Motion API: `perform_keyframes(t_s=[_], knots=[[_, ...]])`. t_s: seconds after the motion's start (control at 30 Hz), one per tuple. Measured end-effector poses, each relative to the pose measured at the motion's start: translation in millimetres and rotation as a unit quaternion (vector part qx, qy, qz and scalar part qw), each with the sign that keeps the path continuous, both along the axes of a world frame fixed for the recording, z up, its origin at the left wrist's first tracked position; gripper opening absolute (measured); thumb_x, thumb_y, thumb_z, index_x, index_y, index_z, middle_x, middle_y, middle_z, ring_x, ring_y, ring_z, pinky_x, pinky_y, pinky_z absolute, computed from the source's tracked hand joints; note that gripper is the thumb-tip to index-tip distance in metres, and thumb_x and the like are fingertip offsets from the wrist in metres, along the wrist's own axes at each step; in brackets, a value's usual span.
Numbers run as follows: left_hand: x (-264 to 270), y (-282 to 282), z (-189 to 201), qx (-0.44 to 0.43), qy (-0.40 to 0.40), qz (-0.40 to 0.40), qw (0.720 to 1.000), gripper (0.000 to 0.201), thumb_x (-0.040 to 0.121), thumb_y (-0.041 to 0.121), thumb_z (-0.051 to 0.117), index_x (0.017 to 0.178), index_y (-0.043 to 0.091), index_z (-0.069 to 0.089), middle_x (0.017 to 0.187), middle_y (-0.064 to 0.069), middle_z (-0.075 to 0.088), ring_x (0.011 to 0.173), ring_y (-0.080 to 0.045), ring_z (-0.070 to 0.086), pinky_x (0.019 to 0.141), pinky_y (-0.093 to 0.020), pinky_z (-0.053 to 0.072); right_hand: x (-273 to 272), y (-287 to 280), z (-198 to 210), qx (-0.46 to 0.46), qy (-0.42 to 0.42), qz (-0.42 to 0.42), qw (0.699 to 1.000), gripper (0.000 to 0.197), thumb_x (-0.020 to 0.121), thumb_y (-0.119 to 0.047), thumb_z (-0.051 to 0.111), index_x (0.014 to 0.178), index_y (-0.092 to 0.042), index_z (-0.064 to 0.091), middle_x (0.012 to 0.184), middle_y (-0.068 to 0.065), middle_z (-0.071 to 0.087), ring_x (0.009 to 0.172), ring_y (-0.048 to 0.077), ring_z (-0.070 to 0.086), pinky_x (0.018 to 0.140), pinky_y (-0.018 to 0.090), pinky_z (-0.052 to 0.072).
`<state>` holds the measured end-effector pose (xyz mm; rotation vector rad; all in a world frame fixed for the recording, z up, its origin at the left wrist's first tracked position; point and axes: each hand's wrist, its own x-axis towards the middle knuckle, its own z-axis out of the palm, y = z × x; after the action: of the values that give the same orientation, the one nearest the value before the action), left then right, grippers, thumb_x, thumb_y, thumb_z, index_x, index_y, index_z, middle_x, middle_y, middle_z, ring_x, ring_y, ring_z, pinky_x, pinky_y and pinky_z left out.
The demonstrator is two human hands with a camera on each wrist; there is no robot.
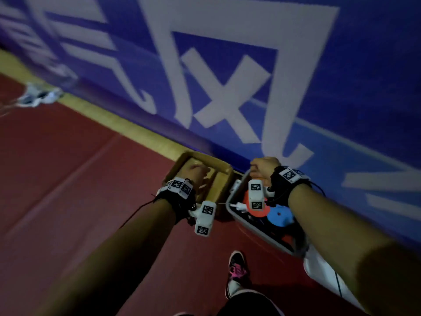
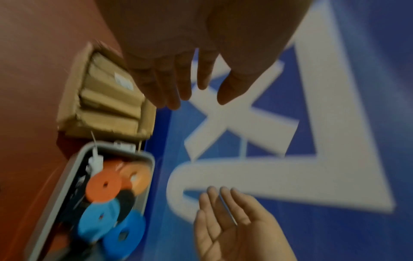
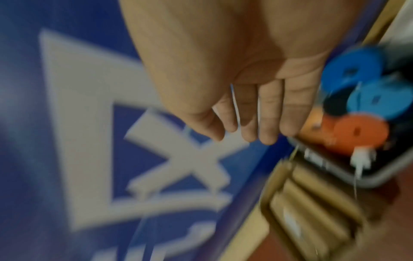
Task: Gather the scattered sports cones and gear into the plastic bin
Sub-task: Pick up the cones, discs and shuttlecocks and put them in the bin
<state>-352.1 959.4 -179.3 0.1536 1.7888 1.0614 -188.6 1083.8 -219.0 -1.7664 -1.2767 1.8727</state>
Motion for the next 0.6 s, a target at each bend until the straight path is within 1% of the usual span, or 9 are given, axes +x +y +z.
perform_keyframes(t_s=[0.1,0.17,0.2,0.27,0.37,0.43,0.5,0.53,0.6], knots=[[-49.6,-86.7,13.0,0.039,0.020,0.110,0.993,0.015,0.095,0.014,0.053,0.081,0.015,0.060,0.083,-0.005,0.060,0.080,-0.025,0.059,0.075,-0.036,0.047,-85.3,-74.6,21.7,-0.012,0.055,0.095,0.994,0.025,0.093,-0.007,0.048,0.069,-0.013,0.048,0.051,-0.001,0.049,0.044,0.013,0.046,0.039,0.019,0.032],[-80.2,-169.5,20.9,0.064,0.027,0.186,0.980,0.011,0.095,0.013,0.053,0.086,0.014,0.060,0.080,-0.005,0.060,0.075,-0.023,0.060,0.072,-0.034,0.046,-139.6,-144.3,37.3,-0.019,0.095,0.171,0.980,0.029,0.094,-0.004,0.042,0.066,-0.013,0.043,0.044,-0.002,0.045,0.035,0.011,0.042,0.036,0.017,0.027],[-89.2,-203.8,26.0,0.076,0.034,0.212,0.974,0.009,0.095,0.013,0.053,0.091,0.014,0.061,0.082,-0.005,0.062,0.076,-0.023,0.061,0.073,-0.034,0.047,-159.0,-177.0,45.2,-0.009,0.099,0.195,0.976,0.028,0.094,-0.004,0.043,0.067,-0.012,0.046,0.048,0.000,0.049,0.038,0.012,0.044,0.039,0.019,0.030],[-104.7,-306.4,30.1,0.100,0.043,0.294,0.949,0.009,0.095,0.013,0.053,0.098,0.013,0.061,0.088,-0.005,0.063,0.080,-0.023,0.064,0.073,-0.033,0.048,-202.2,-273.8,53.1,0.007,0.098,0.270,0.958,0.022,0.091,-0.005,0.051,0.071,-0.011,0.054,0.061,0.005,0.053,0.049,0.016,0.047,0.049,0.026,0.035],[-108.7,-447.2,25.1,0.101,0.052,0.405,0.907,0.010,0.095,0.012,0.052,0.101,0.012,0.060,0.098,-0.006,0.064,0.085,-0.022,0.064,0.072,-0.031,0.047,-244.1,-412.3,52.8,-0.008,0.109,0.373,0.921,0.017,0.089,-0.004,0.055,0.073,-0.009,0.059,0.065,0.007,0.054,0.054,0.020,0.049,0.058,0.033,0.037],[-97.4,-550.3,20.9,0.076,0.036,0.492,0.867,0.012,0.096,0.014,0.051,0.101,0.010,0.060,0.106,-0.005,0.063,0.094,-0.023,0.063,0.073,-0.031,0.044,-260.6,-514.5,53.7,-0.008,0.092,0.484,0.870,0.020,0.091,-0.006,0.054,0.072,-0.011,0.057,0.063,0.004,0.053,0.051,0.018,0.049,0.054,0.030,0.037],[-79.5,-672.0,18.6,0.071,0.021,0.574,0.816,0.015,0.099,0.018,0.047,0.101,0.011,0.060,0.107,-0.003,0.061,0.099,-0.022,0.063,0.067,-0.027,0.042,-271.4,-644.2,58.7,-0.025,0.085,0.593,0.800,0.026,0.094,-0.008,0.050,0.068,-0.014,0.050,0.061,0.001,0.048,0.041,0.013,0.045,0.043,0.023,0.034],[-70.5,-720.8,16.1,0.071,0.016,0.610,0.789,0.015,0.099,0.019,0.046,0.097,0.012,0.059,0.106,-0.001,0.061,0.095,-0.020,0.063,0.065,-0.025,0.041,-272.1,-696.9,61.9,-0.027,0.083,0.632,0.770,0.028,0.094,-0.009,0.048,0.067,-0.015,0.047,0.061,0.000,0.046,0.040,0.011,0.044,0.039,0.021,0.032],[-52.9,-805.8,15.5,0.067,0.024,0.671,0.738,0.016,0.098,0.019,0.047,0.087,0.014,0.058,0.101,0.000,0.062,0.081,-0.016,0.062,0.065,-0.026,0.041,-268.2,-794.2,66.1,-0.023,0.087,0.686,0.722,0.025,0.095,-0.011,0.047,0.070,-0.015,0.050,0.066,0.000,0.050,0.049,0.014,0.050,0.042,0.021,0.036]])
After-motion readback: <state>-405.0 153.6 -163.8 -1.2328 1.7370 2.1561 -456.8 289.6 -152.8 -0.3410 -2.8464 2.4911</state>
